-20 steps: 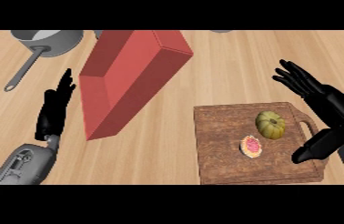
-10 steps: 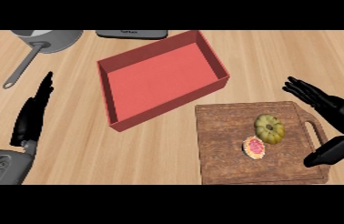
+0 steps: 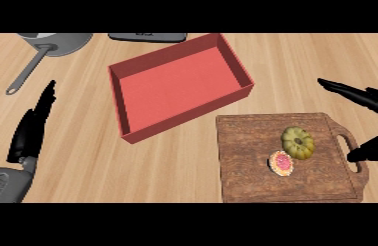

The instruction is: Pick the squash from the cutting board and place it in the cardboard box

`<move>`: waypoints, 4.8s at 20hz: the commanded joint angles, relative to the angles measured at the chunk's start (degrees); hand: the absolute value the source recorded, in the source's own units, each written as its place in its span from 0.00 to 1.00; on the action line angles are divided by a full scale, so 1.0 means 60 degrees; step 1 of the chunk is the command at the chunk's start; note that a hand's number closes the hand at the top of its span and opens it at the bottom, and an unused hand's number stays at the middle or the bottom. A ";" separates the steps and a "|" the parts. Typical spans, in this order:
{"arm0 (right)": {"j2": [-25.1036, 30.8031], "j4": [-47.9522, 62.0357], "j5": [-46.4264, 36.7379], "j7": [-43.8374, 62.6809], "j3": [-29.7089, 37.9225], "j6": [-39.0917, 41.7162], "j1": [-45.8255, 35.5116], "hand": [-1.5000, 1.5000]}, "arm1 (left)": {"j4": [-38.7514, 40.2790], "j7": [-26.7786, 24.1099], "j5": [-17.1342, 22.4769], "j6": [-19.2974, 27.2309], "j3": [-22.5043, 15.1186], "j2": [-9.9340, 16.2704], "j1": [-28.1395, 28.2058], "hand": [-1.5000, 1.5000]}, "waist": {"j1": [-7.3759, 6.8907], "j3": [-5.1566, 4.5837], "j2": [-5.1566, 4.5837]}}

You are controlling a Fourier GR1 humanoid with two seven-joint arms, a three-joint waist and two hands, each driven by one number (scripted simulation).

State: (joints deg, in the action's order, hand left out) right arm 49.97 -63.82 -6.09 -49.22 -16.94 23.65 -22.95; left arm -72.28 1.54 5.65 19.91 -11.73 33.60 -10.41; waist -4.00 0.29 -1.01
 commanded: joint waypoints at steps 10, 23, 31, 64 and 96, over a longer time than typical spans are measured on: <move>-0.0033 0.1481 -0.3677 -0.1616 -0.2959 0.0032 -0.2244 0.00 | 0.0015 -0.0048 -0.0203 -0.0008 0.0160 -0.0167 0.0345 0.50 | 0.0237 -0.0042 0.0081; -0.1374 0.3203 -0.4762 -0.1761 -0.3147 -0.0528 -0.3251 0.00 | -0.0523 0.0739 -0.0550 -0.0293 0.0815 0.0005 0.0276 0.50 | 0.0517 -0.0042 0.0139; -0.1489 0.2487 -0.4670 -0.1672 -0.3285 0.0106 -0.3199 0.00 | -0.0224 0.0265 -0.0794 -0.0279 0.0874 -0.0539 0.0575 0.50 | 0.0639 -0.0053 0.0170; -0.3106 0.0708 -0.5381 0.3282 -0.1625 -0.2369 -0.0864 1.00 | -0.0494 0.0143 -0.1222 -0.1154 0.2234 -0.0578 0.1213 0.50 | 0.0924 -0.0074 0.0273; -0.8261 -0.4791 -0.8894 1.6226 -0.0901 -0.3564 -0.3296 1.00 | -0.0671 0.0676 -0.1784 -0.1239 0.2095 -0.1144 0.0529 0.50 | 0.0550 -0.0049 0.0161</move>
State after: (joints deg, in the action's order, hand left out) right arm 6.12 -97.08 -59.37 46.59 -24.94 4.02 -37.94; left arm -74.69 3.61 -4.67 12.73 0.85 27.17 -6.17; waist -0.17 -0.06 0.12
